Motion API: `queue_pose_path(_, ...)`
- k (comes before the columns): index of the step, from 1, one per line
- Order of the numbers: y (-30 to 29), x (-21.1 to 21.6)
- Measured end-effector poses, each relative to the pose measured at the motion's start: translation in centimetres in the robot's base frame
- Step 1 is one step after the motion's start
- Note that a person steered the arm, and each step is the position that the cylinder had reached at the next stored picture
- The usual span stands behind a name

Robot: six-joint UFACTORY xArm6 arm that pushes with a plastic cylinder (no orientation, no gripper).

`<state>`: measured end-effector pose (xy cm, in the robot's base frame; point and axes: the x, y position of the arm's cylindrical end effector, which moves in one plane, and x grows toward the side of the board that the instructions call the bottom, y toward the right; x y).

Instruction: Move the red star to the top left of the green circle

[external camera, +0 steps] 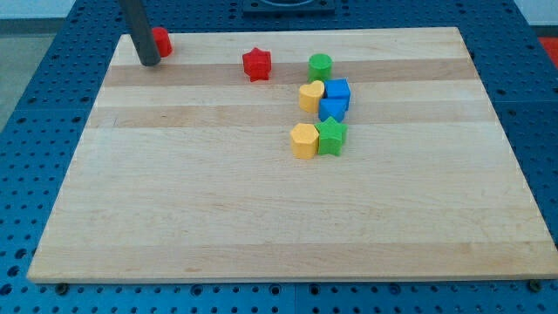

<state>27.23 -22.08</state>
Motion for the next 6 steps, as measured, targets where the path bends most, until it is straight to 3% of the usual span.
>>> queue_pose_path(2,8.2,0.7)
queue_pose_path(6,31.0,1.7)
